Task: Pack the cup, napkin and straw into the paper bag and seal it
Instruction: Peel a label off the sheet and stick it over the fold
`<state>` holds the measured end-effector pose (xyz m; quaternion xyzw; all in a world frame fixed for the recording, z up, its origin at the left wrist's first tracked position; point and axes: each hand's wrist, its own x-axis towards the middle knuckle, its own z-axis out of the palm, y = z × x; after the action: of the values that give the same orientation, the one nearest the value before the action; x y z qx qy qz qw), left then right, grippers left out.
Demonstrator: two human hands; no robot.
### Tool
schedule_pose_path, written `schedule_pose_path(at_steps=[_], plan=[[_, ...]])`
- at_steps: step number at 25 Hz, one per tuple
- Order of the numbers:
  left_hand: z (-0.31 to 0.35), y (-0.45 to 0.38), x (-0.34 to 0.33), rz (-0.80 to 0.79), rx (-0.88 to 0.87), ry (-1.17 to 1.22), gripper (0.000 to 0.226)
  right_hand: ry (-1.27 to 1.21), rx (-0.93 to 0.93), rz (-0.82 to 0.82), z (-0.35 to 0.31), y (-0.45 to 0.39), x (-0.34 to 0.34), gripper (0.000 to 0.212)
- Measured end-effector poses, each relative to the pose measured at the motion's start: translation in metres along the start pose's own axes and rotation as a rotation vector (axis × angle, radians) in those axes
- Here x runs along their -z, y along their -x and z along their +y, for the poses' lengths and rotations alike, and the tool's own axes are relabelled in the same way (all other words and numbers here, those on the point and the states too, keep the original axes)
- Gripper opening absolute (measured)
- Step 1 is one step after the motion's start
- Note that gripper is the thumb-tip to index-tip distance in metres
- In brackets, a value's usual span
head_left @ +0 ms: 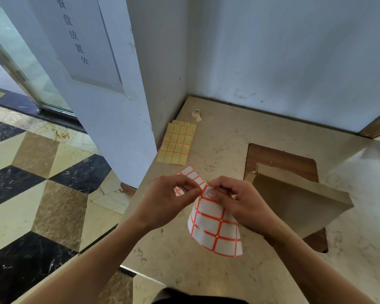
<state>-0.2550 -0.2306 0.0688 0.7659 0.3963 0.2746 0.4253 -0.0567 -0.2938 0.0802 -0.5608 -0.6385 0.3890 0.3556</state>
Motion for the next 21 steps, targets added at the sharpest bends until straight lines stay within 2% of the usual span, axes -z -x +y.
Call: schedule_pose_path(at_steps=[6, 12, 16, 21], plan=[[0.0, -0.002, 0.002, 0.002, 0.004, -0.018, 0.005, -0.145, -0.103, -0.024, 0.002, -0.003, 0.0, 0.012], [0.004, 0.0, 0.0, -0.009, -0.054, -0.167, 0.03, -0.233, -0.197, -0.027, 0.003, -0.006, -0.003, 0.009], [0.007, 0.0, 0.0, -0.018, -0.098, -0.284, 0.036, -0.267, -0.267, -0.064, 0.004, -0.007, -0.003, 0.012], [0.014, -0.001, -0.001, 0.003, -0.144, -0.324, 0.033, -0.275, -0.229, -0.037, 0.007, -0.008, 0.0, 0.013]])
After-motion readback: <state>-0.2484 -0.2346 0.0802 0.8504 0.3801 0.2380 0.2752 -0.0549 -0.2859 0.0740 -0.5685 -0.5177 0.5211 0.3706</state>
